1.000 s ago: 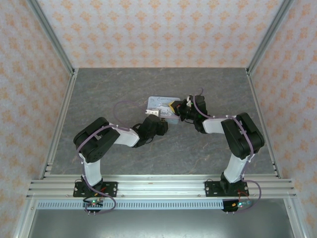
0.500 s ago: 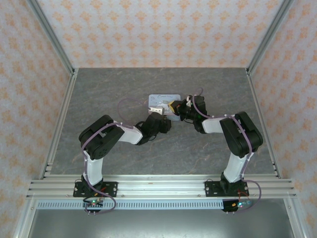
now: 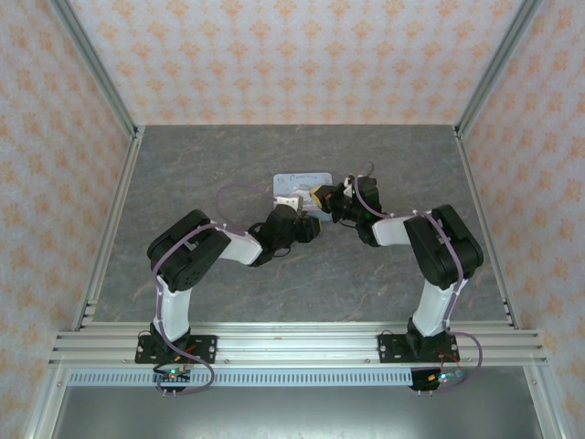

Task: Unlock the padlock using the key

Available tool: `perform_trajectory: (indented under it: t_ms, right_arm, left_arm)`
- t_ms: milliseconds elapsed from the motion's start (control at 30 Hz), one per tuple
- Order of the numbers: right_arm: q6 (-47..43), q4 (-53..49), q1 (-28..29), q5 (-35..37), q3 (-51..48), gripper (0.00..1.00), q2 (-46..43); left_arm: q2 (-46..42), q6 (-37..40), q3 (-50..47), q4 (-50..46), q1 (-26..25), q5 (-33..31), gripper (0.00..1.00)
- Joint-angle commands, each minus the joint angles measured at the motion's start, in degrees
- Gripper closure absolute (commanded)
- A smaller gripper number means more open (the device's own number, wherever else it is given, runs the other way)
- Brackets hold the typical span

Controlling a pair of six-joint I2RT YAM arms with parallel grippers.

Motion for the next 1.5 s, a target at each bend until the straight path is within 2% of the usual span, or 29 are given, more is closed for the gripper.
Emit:
perform_trajectory:
  t_ms: [0, 233, 400, 667, 1167, 1467]
  right_arm:
    - [0.42, -0.70, 0.04, -0.51, 0.16, 1.00, 1.43]
    - [0.68, -0.22, 0.04, -0.51, -0.14, 1.00, 1.66]
    - [0.77, 0.27, 0.01, -0.35, -0.67, 1.00, 1.65]
    - [0.86, 0.53, 0.05, -0.10, -1.02, 1.00, 1.97]
    - [0.99, 0.90, 0.10, -0.07, -1.29, 1.00, 2.38]
    - [1.19, 1.29, 0.15, -0.07, -1.45, 1.00, 2.41]
  left_arm:
    - [1.59, -1.92, 0.93, 2.05, 0.24, 0.47, 0.53]
    - [3.80, -4.84, 1.26, 2.35, 0.19, -2.66, 0.51]
    - [5.18, -8.51, 0.92, 7.37, 0.15, -1.90, 0.51]
    - [5.63, -17.68, -2.93, 20.55, 0.11, -2.88, 0.55]
    - [9.72, -23.24, -3.02, 27.54, -2.39, -5.59, 0.61]
    - [8.25, -23.79, -3.22, 27.08, -3.05, -7.76, 0.52]
